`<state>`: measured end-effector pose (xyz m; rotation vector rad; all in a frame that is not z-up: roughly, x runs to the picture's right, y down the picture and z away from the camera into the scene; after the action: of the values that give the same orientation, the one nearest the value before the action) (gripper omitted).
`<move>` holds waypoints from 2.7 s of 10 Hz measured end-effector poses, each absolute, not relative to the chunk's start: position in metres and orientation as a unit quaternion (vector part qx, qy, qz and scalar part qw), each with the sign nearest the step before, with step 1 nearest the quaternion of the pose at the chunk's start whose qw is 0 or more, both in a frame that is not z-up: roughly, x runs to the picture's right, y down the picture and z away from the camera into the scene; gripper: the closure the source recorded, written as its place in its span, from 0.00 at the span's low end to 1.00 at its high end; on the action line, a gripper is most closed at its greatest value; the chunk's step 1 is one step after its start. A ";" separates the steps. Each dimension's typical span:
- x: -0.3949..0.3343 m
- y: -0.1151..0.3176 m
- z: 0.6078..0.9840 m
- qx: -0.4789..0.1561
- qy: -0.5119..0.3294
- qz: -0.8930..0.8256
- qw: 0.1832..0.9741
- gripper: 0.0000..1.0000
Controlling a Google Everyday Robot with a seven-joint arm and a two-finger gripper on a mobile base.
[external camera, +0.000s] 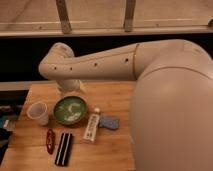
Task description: Move the arm in a circular motion
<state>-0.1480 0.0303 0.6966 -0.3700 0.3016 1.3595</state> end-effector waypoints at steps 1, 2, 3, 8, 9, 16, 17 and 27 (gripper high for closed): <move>-0.127 0.042 0.688 -0.164 0.152 0.631 0.743 0.35; -0.100 0.052 0.679 -0.157 0.167 0.645 0.729 0.35; -0.080 0.058 0.672 -0.150 0.176 0.657 0.717 0.35; 0.057 0.051 0.661 -0.096 0.230 0.717 0.651 0.35; 0.076 0.047 0.664 -0.089 0.234 0.722 0.644 0.35; 0.072 -0.020 0.720 -0.091 0.224 0.715 0.656 0.35; 0.047 -0.026 0.727 -0.099 0.220 0.705 0.667 0.35; -0.078 0.067 0.676 -0.147 0.251 0.647 0.705 0.35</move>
<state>-0.0782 0.0670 0.6762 -0.3264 0.5577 1.4392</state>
